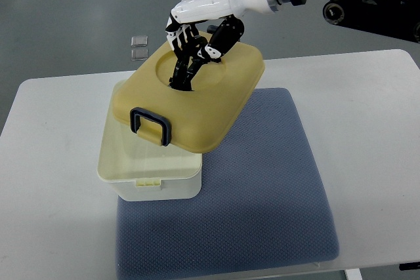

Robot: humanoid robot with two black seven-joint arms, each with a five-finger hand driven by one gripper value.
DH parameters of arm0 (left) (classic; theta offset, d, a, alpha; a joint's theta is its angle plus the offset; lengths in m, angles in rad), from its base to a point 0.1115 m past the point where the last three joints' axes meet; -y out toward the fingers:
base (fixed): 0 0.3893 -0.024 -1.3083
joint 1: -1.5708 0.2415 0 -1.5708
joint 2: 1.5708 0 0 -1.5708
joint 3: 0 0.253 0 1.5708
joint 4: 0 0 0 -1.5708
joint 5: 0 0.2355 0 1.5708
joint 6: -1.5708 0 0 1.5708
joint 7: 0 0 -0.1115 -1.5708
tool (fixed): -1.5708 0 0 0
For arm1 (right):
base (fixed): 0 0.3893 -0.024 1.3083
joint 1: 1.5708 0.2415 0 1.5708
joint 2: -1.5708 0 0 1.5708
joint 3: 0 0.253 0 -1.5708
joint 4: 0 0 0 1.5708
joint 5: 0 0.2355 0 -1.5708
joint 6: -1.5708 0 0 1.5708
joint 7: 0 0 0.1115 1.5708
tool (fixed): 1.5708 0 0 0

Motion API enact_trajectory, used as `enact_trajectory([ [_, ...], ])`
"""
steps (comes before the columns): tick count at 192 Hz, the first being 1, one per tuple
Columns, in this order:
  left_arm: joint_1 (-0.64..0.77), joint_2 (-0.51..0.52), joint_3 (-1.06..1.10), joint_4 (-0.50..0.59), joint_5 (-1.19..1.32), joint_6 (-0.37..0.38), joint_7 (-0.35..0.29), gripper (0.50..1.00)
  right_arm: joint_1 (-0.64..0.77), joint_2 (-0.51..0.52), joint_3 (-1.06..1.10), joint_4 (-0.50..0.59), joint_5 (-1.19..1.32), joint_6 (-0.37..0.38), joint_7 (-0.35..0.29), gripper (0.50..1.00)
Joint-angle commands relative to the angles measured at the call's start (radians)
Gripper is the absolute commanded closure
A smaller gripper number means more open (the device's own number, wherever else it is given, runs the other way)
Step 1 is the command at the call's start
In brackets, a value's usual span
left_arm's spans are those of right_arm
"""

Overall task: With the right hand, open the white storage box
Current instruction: 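Lift the yellow lid off the box and carry it onto the mat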

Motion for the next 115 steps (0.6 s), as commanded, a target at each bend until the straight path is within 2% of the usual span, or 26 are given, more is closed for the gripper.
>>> enact_trajectory([
  [1, 0.0, 0.0, 0.0, 0.0, 0.0, 0.0, 0.0, 0.5, -0.007, -0.097, -0.004, 0.027, -0.012, 0.037, 0.01, 1.0],
  [31, 0.0, 0.0, 0.0, 0.0, 0.0, 0.0, 0.0, 0.5, -0.033, -0.21, -0.013, 0.046, -0.073, 0.073, 0.029, 1.0],
  [74, 0.002, 0.0, 0.0, 0.0, 0.0, 0.0, 0.0, 0.5, -0.146, -0.319, -0.026, 0.035, -0.237, 0.072, 0.07, 1.0],
  [98, 0.003, 0.0, 0.001, 0.0, 0.0, 0.0, 0.0, 0.5, -0.22, -0.327, -0.024, 0.027, -0.254, 0.055, 0.07, 1.0],
  [115, 0.003, 0.0, 0.001, -0.001, 0.0, 0.0, 0.0, 0.5, -0.274, -0.312, -0.024, 0.023, -0.266, 0.012, 0.069, 1.0],
])
